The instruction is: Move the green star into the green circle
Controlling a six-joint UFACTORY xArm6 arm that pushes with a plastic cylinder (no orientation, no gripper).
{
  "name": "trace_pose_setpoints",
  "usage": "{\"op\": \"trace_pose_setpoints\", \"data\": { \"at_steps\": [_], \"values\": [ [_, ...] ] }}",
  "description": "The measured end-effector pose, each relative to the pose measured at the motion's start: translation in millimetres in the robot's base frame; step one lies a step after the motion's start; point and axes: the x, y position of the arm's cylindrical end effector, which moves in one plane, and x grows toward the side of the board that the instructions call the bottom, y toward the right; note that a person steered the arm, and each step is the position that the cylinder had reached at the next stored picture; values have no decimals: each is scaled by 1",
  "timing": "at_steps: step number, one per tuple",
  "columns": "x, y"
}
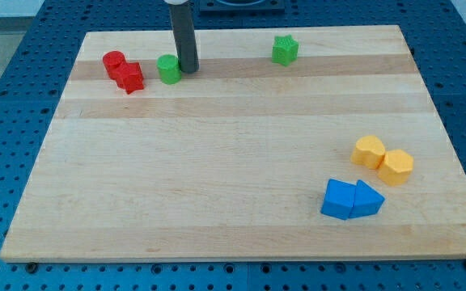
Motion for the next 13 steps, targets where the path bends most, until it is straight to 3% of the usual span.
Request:
{"op": "trace_pose_setpoints", "data": {
  "at_steps": [4,5,7,9,10,11,12,13],
  "values": [
    [13,-32],
    [13,-5],
    [15,125],
    [16,160],
    [29,233],
    [24,236],
    [-29,220],
    [-34,196]
  ]
}}
